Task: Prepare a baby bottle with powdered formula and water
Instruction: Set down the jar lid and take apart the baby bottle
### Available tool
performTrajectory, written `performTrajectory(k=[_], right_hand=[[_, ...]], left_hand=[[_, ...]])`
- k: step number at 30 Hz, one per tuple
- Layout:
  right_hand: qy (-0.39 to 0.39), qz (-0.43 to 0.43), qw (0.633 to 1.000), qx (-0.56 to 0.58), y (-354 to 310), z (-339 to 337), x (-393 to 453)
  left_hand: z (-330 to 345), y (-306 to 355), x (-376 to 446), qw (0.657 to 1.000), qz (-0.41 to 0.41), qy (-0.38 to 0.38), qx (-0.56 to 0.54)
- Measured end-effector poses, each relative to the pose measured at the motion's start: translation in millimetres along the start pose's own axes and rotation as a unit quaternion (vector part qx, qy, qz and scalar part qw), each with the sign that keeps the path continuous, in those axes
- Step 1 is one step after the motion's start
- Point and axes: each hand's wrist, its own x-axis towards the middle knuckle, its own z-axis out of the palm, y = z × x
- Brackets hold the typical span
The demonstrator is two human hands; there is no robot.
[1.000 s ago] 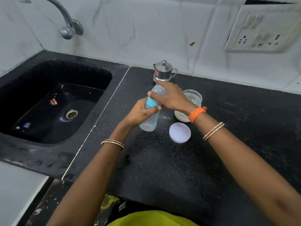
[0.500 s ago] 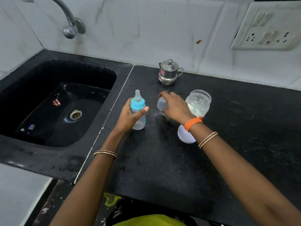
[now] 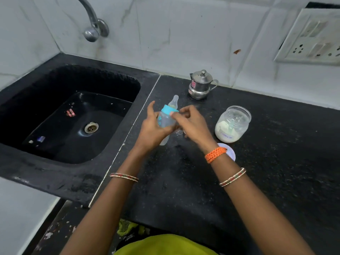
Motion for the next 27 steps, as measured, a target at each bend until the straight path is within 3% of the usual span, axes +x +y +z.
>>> performTrajectory(k=[4, 8, 11, 15, 21, 23, 24, 27], right_hand=[[0.017, 0.014, 0.995, 0.095, -2, 7, -1], [0.024, -0.012, 0.992, 0.123, -6, -6, -4], [0.072, -0.061, 0.989, 0.111, -9, -20, -5], [0.078, -0.119, 0.985, 0.103, -5, -37, -6], [0.039, -0.147, 0.977, 0.149, 0, -47, -7], [-0.023, -0.198, 0.963, 0.184, -4, -53, -11], [-0.061, -0.219, 0.953, 0.199, -7, -56, -14], [-0.162, -0.236, 0.922, 0.26, -16, -65, -17]], left_hand=[[5, 13, -4, 0.984, 0.087, 0.092, 0.127], [12, 27, -9, 0.955, 0.17, 0.103, 0.222], [22, 40, -15, 0.965, 0.144, 0.086, 0.202], [23, 54, -19, 0.993, 0.031, -0.03, 0.107], [14, 56, -8, 0.969, 0.0, -0.242, -0.054], [17, 51, -9, 0.923, -0.012, -0.343, -0.176], [20, 48, -10, 0.881, -0.036, -0.397, -0.255], [38, 44, -10, 0.671, -0.084, -0.578, -0.457]])
